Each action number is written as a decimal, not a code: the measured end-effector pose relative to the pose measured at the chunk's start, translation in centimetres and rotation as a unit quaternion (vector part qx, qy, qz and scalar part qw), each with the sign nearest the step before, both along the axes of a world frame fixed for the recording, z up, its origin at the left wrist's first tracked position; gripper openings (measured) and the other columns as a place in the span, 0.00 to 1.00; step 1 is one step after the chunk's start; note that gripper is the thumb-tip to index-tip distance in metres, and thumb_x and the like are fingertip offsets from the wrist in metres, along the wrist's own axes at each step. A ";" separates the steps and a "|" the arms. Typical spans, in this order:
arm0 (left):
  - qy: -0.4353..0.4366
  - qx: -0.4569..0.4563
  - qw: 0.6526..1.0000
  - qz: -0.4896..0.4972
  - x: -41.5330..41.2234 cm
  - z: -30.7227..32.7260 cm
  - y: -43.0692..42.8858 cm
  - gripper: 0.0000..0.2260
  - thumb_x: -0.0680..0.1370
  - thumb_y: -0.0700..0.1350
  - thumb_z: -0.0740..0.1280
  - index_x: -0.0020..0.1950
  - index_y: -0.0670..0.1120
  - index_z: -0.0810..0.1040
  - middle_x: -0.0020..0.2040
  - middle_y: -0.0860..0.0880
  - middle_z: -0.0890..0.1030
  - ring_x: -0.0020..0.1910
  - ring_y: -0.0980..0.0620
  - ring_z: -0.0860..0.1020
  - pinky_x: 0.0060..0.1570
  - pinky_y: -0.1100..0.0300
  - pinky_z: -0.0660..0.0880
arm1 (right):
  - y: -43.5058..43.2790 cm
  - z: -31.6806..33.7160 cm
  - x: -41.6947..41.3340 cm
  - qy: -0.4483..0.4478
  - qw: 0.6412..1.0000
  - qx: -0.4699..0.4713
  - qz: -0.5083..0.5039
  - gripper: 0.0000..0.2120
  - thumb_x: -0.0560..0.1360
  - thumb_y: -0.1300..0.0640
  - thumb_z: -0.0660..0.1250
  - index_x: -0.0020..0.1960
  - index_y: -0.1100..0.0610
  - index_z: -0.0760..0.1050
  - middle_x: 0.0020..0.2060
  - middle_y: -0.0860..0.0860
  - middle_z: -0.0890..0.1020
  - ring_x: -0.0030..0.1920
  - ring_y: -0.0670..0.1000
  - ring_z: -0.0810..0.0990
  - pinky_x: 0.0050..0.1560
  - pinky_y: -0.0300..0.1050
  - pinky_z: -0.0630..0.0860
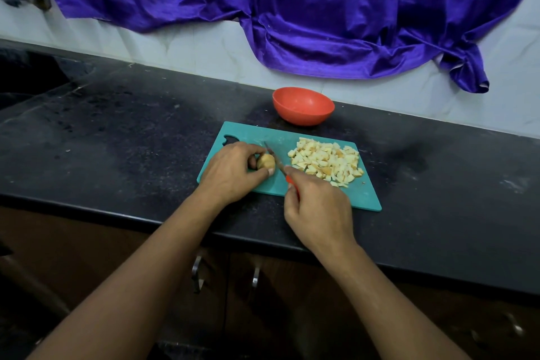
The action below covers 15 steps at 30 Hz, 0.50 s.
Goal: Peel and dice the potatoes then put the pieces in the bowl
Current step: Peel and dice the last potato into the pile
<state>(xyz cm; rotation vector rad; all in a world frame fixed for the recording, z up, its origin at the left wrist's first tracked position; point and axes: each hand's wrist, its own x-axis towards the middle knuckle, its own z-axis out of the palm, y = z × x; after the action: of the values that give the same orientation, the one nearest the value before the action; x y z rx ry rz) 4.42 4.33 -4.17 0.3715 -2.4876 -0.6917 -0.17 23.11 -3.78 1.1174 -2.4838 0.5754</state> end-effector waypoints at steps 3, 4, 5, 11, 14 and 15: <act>-0.007 -0.013 1.000 -0.001 -0.1 -0.3 -0.2 0.11 0.76 0.57 0.72 0.52 0.51 0.84 0.39 0.52 0.77 0.40 0.54 0.75 0.40 0.52 0.73 | -0.1 -0.1 -0.1 0.003 1.000 0.004 0.012 0.21 0.82 0.50 0.60 0.75 0.47 0.73 0.58 0.45 0.84 0.50 0.46 0.82 0.48 0.47 0.81; -0.008 -0.018 1.000 0.000 0.0 -0.4 -0.3 0.12 0.76 0.57 0.72 0.52 0.51 0.84 0.39 0.52 0.77 0.41 0.55 0.75 0.40 0.52 0.72 | 0.0 -0.1 -0.1 0.005 1.000 0.004 0.010 0.22 0.82 0.50 0.60 0.75 0.47 0.72 0.58 0.45 0.84 0.50 0.46 0.82 0.48 0.47 0.81; -0.006 -0.020 1.000 0.001 0.0 -0.4 -0.3 0.12 0.76 0.57 0.72 0.52 0.50 0.84 0.40 0.52 0.77 0.41 0.55 0.75 0.40 0.53 0.72 | 0.0 -0.2 -0.1 0.005 1.000 0.002 0.009 0.21 0.82 0.50 0.60 0.75 0.47 0.72 0.57 0.45 0.84 0.50 0.46 0.82 0.47 0.46 0.80; -0.009 -0.031 0.999 0.005 -0.1 -0.7 -0.3 0.17 0.76 0.59 0.71 0.51 0.46 0.83 0.40 0.51 0.75 0.43 0.52 0.74 0.45 0.50 0.74 | 0.4 0.2 -0.3 -0.044 0.994 -0.096 0.012 0.19 0.82 0.52 0.63 0.73 0.47 0.76 0.55 0.44 0.85 0.51 0.44 0.82 0.47 0.42 0.77; -0.010 -0.031 0.999 0.007 0.0 -0.5 -0.3 0.15 0.75 0.59 0.71 0.49 0.47 0.82 0.37 0.51 0.73 0.40 0.51 0.73 0.40 0.52 0.70 | -0.1 0.1 -0.4 -0.179 0.964 -0.193 0.031 0.17 0.81 0.54 0.66 0.69 0.45 0.79 0.47 0.41 0.86 0.40 0.42 0.79 0.42 0.42 0.77; -0.012 -0.027 1.000 0.008 0.0 -0.4 -0.2 0.15 0.75 0.59 0.71 0.48 0.47 0.83 0.35 0.51 0.73 0.39 0.51 0.72 0.38 0.52 0.70 | -0.3 0.1 -0.5 -0.230 0.946 -0.225 0.038 0.16 0.81 0.55 0.67 0.68 0.45 0.80 0.39 0.40 0.84 0.34 0.43 0.76 0.37 0.43 0.75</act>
<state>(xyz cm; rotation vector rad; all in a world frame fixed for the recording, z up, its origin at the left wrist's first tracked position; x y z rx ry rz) 4.39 4.10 -4.56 0.3821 -2.5175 -0.6159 -0.71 22.81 -3.65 0.9754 -2.4734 1.4869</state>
